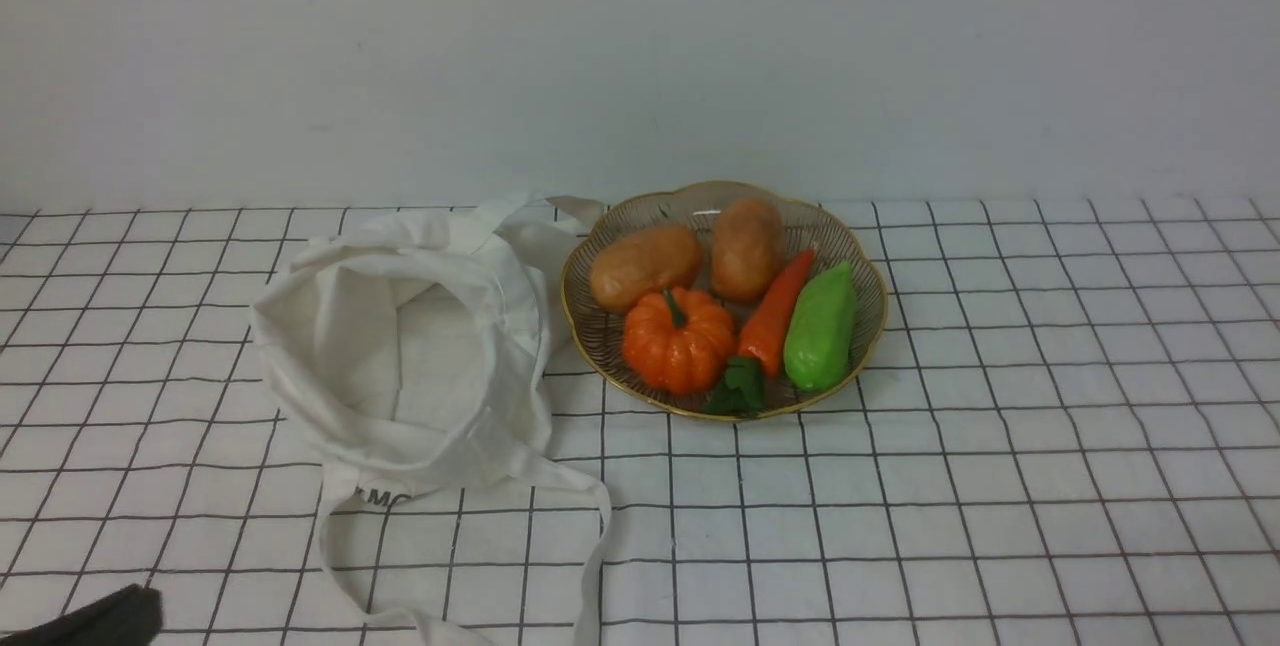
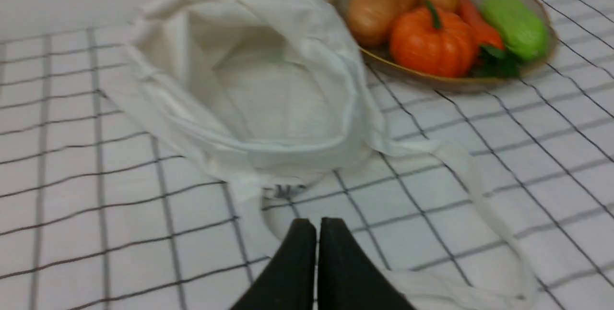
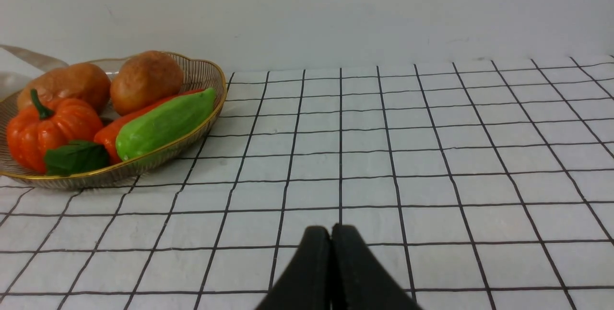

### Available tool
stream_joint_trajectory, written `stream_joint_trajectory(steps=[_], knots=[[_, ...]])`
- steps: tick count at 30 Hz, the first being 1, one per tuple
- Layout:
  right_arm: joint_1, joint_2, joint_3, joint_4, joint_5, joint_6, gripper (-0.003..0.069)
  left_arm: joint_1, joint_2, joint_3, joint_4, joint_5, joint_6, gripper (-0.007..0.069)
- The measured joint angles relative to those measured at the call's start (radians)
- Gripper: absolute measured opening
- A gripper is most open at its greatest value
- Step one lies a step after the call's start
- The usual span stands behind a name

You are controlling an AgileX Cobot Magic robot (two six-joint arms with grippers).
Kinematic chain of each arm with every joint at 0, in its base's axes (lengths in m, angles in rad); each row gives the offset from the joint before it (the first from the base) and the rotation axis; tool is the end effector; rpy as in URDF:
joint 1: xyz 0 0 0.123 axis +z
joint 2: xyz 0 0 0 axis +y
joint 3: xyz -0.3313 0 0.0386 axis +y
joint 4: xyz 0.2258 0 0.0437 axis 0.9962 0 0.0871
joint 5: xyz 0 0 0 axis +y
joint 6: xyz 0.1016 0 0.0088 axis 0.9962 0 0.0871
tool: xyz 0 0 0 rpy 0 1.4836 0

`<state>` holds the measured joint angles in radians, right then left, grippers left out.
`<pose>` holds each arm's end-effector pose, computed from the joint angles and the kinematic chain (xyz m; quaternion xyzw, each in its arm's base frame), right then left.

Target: Take vegetables from bag on white checkered tablecloth place on plate.

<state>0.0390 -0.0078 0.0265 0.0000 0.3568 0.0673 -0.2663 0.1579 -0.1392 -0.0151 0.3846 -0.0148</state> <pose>-0.0073 -0.0003 0.1694 0.0113 0.8013 0.0318 0.5973 0.0021 -0.0012 0.2209 0.0976 0.8037 -0.0886 0.5803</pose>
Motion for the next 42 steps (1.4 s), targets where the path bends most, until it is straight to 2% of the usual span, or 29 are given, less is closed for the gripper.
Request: stream_joint_trajectory(steps=[3, 8, 42], knots=[[0.000, 0.000, 0.000, 0.000, 0.000, 0.000, -0.0015, 0.119, -0.105, 0.069, 0.004, -0.002, 0.000, -0.0008], [0.000, 0.000, 0.000, 0.000, 0.000, 0.000, -0.0015, 0.215, -0.168, 0.149, 0.005, -0.003, 0.000, -0.0008], [0.000, 0.000, 0.000, 0.000, 0.000, 0.000, -0.0015, 0.221, -0.168, 0.165, 0.001, 0.000, -0.001, -0.0008]])
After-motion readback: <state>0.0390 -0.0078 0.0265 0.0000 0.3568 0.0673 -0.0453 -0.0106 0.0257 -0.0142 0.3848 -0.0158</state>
